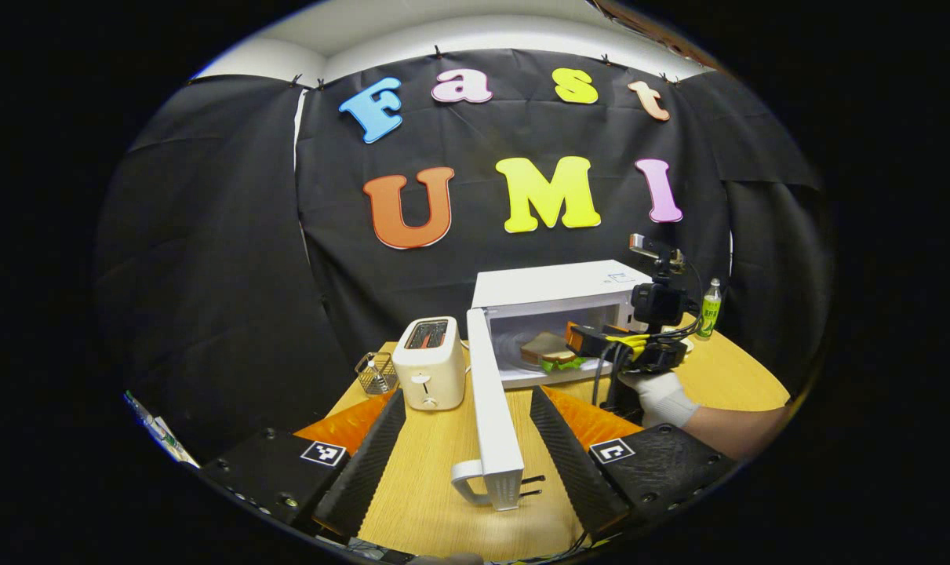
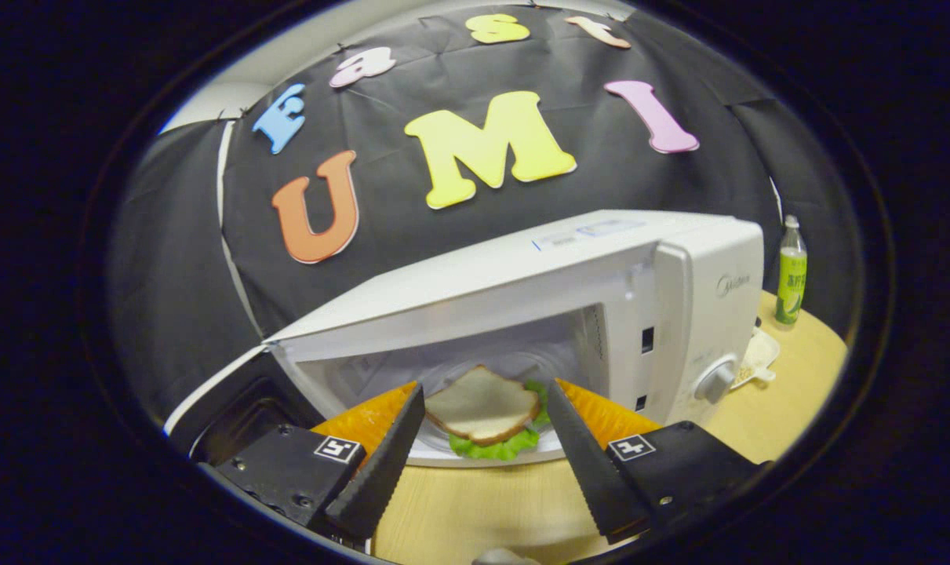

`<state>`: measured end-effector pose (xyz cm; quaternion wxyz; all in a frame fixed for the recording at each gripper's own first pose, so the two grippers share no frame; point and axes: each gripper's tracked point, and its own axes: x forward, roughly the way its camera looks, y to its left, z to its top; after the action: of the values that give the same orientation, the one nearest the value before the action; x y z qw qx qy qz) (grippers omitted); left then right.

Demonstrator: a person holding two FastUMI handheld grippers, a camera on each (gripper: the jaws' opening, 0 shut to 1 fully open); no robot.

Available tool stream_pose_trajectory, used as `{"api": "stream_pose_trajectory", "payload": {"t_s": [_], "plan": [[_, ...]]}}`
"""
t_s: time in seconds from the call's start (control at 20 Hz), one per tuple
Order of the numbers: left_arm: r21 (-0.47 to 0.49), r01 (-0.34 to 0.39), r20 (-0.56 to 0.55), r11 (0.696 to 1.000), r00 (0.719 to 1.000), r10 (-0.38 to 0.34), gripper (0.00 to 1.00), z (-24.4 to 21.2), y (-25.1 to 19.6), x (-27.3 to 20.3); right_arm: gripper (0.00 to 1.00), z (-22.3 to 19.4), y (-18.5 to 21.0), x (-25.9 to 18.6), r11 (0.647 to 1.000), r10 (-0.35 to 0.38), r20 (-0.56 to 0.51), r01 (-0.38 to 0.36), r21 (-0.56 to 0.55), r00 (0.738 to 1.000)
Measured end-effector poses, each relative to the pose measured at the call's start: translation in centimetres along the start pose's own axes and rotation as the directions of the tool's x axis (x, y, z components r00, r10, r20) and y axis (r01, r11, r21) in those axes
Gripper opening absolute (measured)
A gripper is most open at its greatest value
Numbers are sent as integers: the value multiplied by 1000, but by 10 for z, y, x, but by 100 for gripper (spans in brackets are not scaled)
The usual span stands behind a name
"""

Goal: Open the microwave oven with the left hand, put the food in, and close the microwave oven.

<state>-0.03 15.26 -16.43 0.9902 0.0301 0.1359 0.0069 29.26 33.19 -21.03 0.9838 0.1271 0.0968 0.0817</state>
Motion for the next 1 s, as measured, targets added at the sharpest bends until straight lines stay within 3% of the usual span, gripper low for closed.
{"api": "stream_pose_trajectory", "payload": {"t_s": [0.3,0.55,0.65,1.0], "plan": [[15,11,24,1000,1000,-11,97,14,-9,2,100,53,-18,-91,980,91,15,-87,-178,996],[17,32,64,999,997,-33,96,28,-19,6,99,93,-80,-158,955,52,9,-47,-293,999],[7,30,78,1000,996,-31,96,31,-17,10,100,119,-105,-178,946,11,37,2,-323,999],[-20,-8,149,1000,989,10,96,50,5,18,100,176,-154,-226,956,-78,76,96,-276,994]]}}
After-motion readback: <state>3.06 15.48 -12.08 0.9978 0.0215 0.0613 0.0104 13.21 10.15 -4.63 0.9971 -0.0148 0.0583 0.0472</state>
